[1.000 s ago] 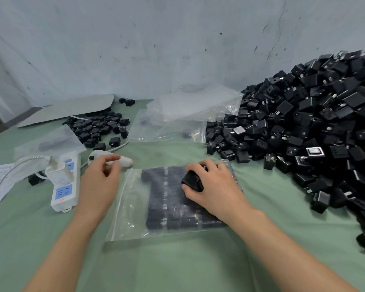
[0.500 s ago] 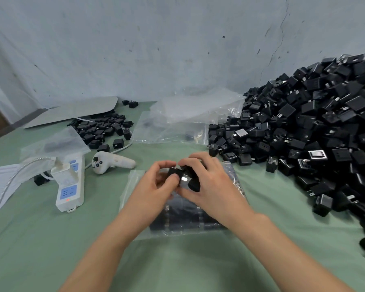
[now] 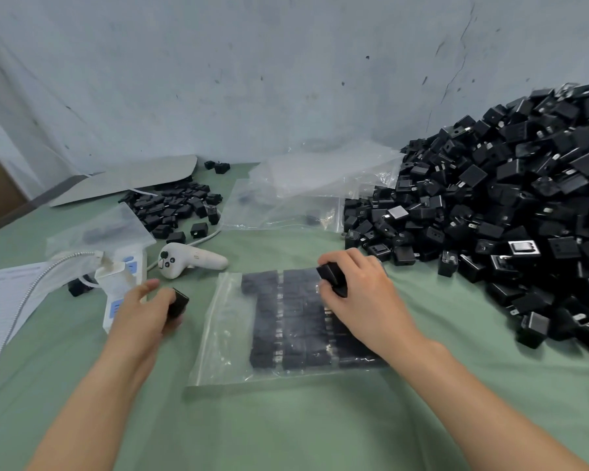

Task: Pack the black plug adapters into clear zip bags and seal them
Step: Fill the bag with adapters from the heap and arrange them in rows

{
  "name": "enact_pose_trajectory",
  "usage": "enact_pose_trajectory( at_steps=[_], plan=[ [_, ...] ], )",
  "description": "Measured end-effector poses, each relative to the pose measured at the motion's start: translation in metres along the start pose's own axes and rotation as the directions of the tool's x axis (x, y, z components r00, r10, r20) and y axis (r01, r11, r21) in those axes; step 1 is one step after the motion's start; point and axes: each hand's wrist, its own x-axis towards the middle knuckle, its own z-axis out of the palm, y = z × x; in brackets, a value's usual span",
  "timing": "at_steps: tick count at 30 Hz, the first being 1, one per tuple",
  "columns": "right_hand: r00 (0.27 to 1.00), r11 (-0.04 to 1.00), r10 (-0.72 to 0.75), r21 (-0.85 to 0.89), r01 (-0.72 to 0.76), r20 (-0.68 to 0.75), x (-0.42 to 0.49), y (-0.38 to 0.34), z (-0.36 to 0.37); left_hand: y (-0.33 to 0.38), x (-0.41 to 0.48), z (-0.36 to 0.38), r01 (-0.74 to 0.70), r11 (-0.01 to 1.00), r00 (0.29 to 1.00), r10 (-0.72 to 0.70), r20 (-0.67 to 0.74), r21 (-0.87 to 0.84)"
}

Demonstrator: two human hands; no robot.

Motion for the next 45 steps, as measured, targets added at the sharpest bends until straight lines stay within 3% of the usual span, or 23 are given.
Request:
enact_pose_trajectory(
  at_steps=[2, 4, 9, 15, 22, 32, 45],
  plan=[
    [1.0, 1.0, 0.005, -0.021, -0.005, 0.009, -0.001, 0.002, 0.002, -0.006, -0.005, -0.003, -0.09, 0.965, 0.996, 0.085, 0.033, 0.245],
    [0.999, 0.999, 0.01, -0.051, -0.009, 0.031, -0.003, 0.003, 0.003, -0.007, -0.008, -0.007, -0.162, 0.918, 0.986, 0.134, 0.102, 0.361],
    [0.995, 0.994, 0.026, -0.107, -0.016, 0.094, -0.005, 0.006, 0.003, -0.007, -0.014, -0.008, -0.212, 0.904, 0.953, 0.107, 0.283, 0.372],
    [0.994, 0.989, 0.015, -0.149, 0.001, 0.108, -0.006, 0.004, 0.004, -0.006, -0.014, -0.016, -0.412, 0.794, 0.832, 0.128, 0.539, 0.447],
    [0.995, 0.989, -0.006, -0.149, 0.021, 0.102, -0.007, 0.006, 0.007, -0.016, -0.004, -0.011, -0.552, 0.665, 0.8, 0.253, 0.543, 0.503],
    [0.995, 0.987, -0.022, -0.158, 0.037, 0.096, -0.007, 0.008, 0.007, -0.023, 0.008, -0.008, -0.617, 0.629, 0.755, 0.306, 0.58, 0.472],
    [0.993, 0.986, -0.011, -0.163, 0.03, 0.116, -0.007, 0.008, 0.008, -0.029, 0.011, 0.024, -0.535, 0.754, 0.816, 0.344, 0.465, 0.381]
  ],
)
